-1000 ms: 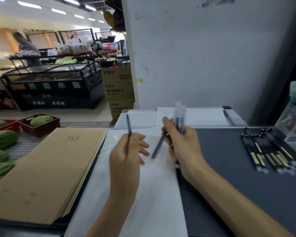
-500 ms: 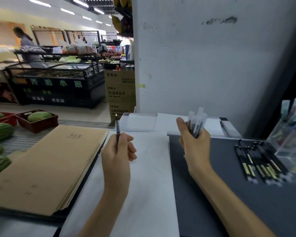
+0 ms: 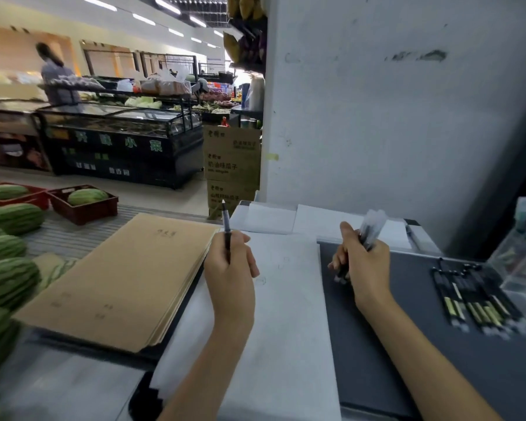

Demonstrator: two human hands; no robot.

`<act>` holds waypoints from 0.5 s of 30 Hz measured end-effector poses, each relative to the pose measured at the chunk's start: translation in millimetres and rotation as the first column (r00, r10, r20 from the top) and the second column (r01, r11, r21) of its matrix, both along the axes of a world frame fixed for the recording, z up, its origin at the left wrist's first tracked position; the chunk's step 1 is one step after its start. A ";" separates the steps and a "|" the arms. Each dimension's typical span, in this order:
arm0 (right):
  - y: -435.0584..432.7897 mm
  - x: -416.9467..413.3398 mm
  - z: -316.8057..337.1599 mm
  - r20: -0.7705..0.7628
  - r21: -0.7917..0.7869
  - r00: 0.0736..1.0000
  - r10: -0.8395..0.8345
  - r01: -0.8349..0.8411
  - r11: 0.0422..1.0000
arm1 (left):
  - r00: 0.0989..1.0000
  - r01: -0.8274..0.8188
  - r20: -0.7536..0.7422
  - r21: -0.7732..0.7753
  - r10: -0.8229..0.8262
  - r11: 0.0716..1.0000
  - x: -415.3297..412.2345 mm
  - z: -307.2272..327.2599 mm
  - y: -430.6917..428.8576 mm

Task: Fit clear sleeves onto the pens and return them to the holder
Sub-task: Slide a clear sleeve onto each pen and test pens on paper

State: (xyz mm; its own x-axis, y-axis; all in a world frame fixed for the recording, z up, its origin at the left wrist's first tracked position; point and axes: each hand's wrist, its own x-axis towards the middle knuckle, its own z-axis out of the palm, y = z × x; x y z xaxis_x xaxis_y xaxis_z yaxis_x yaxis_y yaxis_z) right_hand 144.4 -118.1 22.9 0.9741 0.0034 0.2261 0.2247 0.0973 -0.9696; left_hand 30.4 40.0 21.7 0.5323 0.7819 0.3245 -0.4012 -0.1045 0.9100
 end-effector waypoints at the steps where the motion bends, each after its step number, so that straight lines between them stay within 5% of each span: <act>1: 0.1 -1.0 0.8 0.016 -0.010 1.000 -0.009 0.009 1.000 | 1.000 -0.021 0.004 -0.008 0.021 1.000 -0.5 0.1 0.4; 7: 21.8 -10.4 13.5 0.040 -0.253 0.998 0.057 -0.045 0.966 | 0.980 -0.192 0.015 -0.150 0.197 0.970 -3.5 2.2 9.7; 11: 52.3 -14.9 21.3 0.056 -0.500 0.984 0.171 -0.120 0.857 | 0.972 -0.221 0.019 -0.276 0.235 0.936 -3.2 3.3 13.4; 15: 83.5 -1.8 30.3 -0.135 -0.571 0.972 0.191 -0.234 0.787 | 0.965 -0.247 0.003 -0.313 0.261 0.917 -1.7 2.4 15.7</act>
